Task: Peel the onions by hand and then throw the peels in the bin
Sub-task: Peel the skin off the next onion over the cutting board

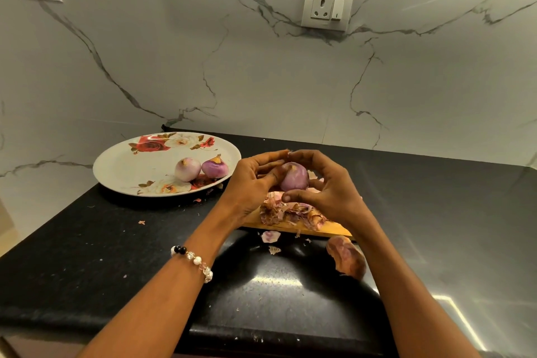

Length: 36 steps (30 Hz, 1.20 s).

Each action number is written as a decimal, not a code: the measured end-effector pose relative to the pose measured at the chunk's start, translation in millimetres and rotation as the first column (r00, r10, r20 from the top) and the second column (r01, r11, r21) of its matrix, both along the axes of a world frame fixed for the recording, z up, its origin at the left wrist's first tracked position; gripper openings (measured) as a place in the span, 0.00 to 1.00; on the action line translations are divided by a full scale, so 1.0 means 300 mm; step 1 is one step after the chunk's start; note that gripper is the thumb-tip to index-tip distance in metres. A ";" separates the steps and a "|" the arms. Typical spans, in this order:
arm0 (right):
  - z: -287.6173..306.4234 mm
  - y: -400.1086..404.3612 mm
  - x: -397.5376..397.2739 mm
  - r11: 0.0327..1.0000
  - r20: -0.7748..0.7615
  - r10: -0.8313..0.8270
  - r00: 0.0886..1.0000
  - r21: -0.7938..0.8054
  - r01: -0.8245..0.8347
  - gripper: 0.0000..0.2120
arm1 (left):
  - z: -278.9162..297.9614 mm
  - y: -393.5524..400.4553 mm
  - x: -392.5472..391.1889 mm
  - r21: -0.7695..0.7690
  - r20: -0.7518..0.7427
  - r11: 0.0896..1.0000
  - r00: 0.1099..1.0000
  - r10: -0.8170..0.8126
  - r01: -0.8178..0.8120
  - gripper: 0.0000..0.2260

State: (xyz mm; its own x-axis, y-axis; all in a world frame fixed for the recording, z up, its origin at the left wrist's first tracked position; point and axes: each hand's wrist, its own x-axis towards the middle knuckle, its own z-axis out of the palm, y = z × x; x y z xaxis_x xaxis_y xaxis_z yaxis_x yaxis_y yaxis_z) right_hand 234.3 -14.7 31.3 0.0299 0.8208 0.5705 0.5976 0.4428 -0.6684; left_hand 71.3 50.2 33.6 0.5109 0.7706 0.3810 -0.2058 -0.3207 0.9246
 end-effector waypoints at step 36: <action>-0.035 0.032 -0.007 0.907 0.373 -0.385 0.844 0.322 0.272 0.33 | -0.028 -0.017 0.023 0.306 -0.037 0.900 0.941 0.338 -0.311 0.12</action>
State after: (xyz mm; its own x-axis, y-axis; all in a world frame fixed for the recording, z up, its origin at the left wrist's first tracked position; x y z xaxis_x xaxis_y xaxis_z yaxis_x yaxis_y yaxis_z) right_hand 232.0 -5.2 20.9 -0.0157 0.6357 0.7717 0.9338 0.2853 -0.2160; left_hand 78.2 45.0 25.3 0.2931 0.7606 0.5793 0.0328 -0.6136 0.7889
